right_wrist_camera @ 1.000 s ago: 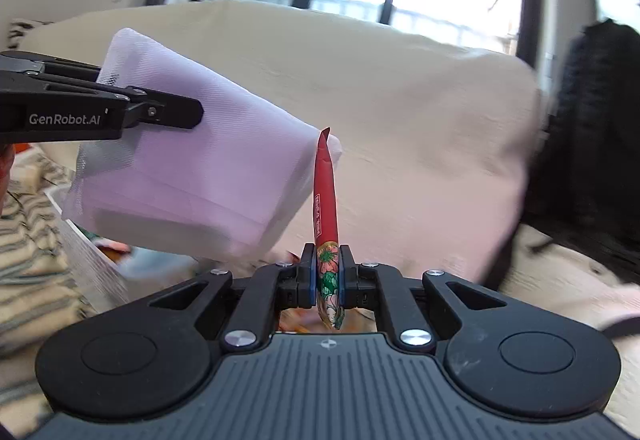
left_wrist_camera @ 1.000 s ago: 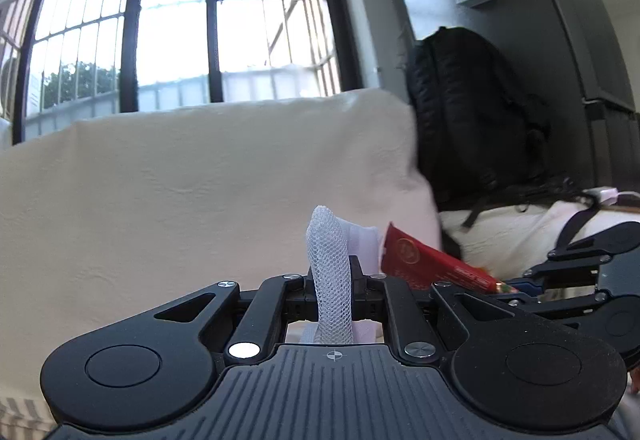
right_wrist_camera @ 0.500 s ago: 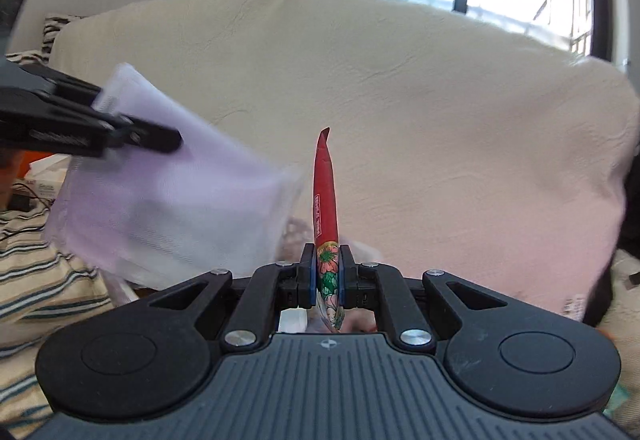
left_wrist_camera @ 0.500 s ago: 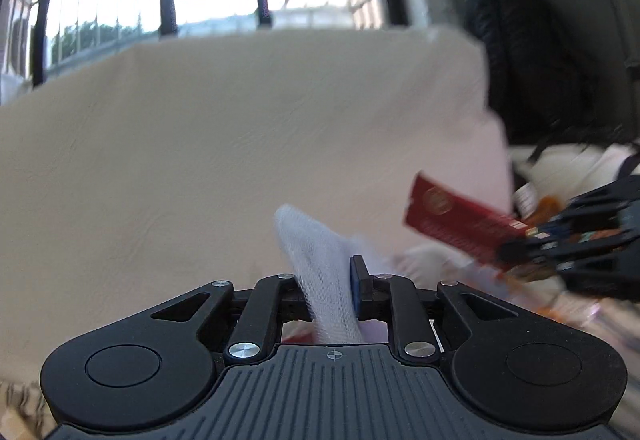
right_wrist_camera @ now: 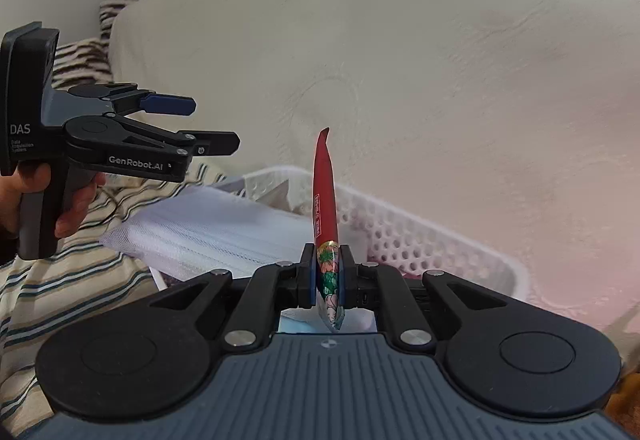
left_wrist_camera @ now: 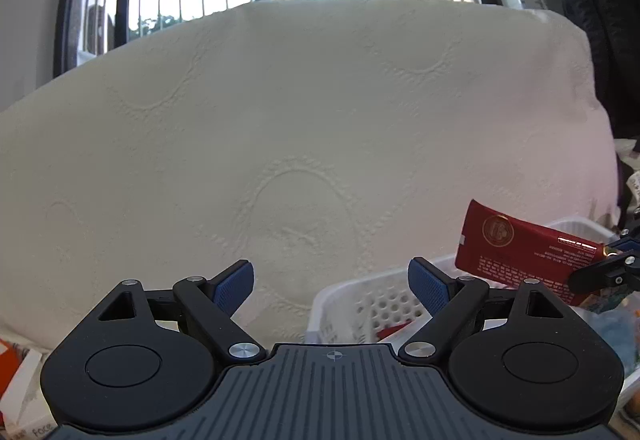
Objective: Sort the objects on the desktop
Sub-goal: 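Lower the red pencil into the white basket and open the right tool, then move both tools back over the remaining pile, then grasp the clear floral-print packet with the right tool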
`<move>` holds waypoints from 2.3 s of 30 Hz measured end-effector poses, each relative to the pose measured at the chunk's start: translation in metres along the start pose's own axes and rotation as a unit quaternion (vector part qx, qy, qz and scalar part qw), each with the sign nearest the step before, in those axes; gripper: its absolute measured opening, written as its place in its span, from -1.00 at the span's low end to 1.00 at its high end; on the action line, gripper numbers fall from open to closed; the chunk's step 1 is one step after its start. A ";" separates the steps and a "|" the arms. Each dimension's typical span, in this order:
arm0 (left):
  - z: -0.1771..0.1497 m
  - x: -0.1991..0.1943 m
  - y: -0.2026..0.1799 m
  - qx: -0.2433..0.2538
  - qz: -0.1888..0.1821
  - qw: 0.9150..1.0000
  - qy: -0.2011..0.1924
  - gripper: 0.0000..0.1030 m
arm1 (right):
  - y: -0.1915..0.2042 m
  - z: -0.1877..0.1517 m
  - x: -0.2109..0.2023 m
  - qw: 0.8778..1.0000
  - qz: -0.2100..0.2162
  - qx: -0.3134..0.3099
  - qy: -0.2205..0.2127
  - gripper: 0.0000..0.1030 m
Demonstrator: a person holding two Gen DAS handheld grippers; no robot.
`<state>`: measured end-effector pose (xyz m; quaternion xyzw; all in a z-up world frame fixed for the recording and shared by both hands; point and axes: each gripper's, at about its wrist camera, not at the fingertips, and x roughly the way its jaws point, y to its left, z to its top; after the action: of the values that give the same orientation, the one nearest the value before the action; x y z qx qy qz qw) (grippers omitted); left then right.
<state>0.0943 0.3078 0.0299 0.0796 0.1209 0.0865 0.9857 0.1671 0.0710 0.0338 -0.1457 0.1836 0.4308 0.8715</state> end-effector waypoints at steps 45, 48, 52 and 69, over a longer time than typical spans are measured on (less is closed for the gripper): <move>-0.005 -0.108 -0.124 0.037 -0.227 0.972 -0.040 1.00 | -0.077 -0.108 -0.175 0.962 -0.167 0.211 -0.046 0.46; -0.008 -0.136 -0.171 0.052 -0.265 0.962 -0.045 1.00 | -0.080 -0.144 -0.191 0.959 -0.177 0.221 -0.021 0.46; -0.028 -0.130 -0.249 0.069 -0.268 0.961 -0.017 1.00 | -0.085 -0.177 -0.183 0.958 -0.192 0.207 0.040 0.46; -0.056 -0.036 -0.361 0.115 -0.174 0.977 0.052 1.00 | -0.108 -0.188 -0.140 0.982 -0.139 0.066 0.108 0.40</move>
<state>0.1005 -0.0423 -0.0794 0.1654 0.1933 -0.0973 0.9622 0.1391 -0.1672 -0.0611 -0.1577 0.2826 0.2740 0.9057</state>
